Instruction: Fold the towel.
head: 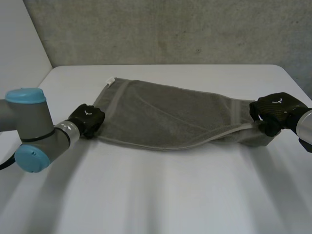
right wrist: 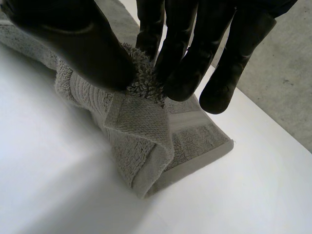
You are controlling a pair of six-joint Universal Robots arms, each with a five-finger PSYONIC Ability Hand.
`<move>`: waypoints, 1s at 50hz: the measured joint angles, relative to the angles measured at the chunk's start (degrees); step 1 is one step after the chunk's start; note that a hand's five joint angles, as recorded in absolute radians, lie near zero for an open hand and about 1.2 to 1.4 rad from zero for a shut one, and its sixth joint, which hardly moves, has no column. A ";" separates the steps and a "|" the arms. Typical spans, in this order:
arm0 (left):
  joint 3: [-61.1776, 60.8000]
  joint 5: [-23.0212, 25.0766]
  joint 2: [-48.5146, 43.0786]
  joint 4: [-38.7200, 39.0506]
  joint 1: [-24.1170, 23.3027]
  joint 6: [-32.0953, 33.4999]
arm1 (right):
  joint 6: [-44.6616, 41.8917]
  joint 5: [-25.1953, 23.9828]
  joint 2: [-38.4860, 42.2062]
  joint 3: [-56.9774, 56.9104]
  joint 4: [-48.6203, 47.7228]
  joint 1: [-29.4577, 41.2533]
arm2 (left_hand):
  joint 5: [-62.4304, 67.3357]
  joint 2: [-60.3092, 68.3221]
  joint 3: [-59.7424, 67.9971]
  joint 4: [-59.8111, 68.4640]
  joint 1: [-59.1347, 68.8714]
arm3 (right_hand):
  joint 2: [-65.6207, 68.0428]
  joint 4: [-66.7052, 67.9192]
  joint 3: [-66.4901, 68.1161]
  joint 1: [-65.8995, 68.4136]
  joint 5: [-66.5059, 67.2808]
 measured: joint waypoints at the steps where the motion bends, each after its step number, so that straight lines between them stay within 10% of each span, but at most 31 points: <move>1: 0.02 0.00 -0.12 -0.01 -0.02 0.00 | -0.01 0.00 0.00 0.00 0.00 0.00 | -0.05 -0.08 -0.08 -0.01 -0.06 | 0.00 0.00 0.00 0.00 0.00; 16: -0.11 0.03 -0.50 -0.59 -0.81 0.11 | -0.05 0.00 0.00 -0.05 0.00 0.00 | -1.62 -1.49 -1.50 -1.44 -1.60 | 0.00 -0.01 0.00 0.00 0.00; 24: -0.22 0.09 -0.37 -0.63 -0.90 0.16 | -0.04 0.00 -0.02 -0.01 0.00 -0.01 | 20.96 24.50 24.33 25.09 18.25 | 0.00 -0.01 0.00 0.00 0.00; 50: -9.68 -0.60 15.91 -2.22 1.50 -1.07 | 0.98 0.12 -3.85 0.81 0.72 0.05 | 21.25 24.67 24.51 25.32 18.25 | 0.00 -0.01 -0.01 0.00 0.00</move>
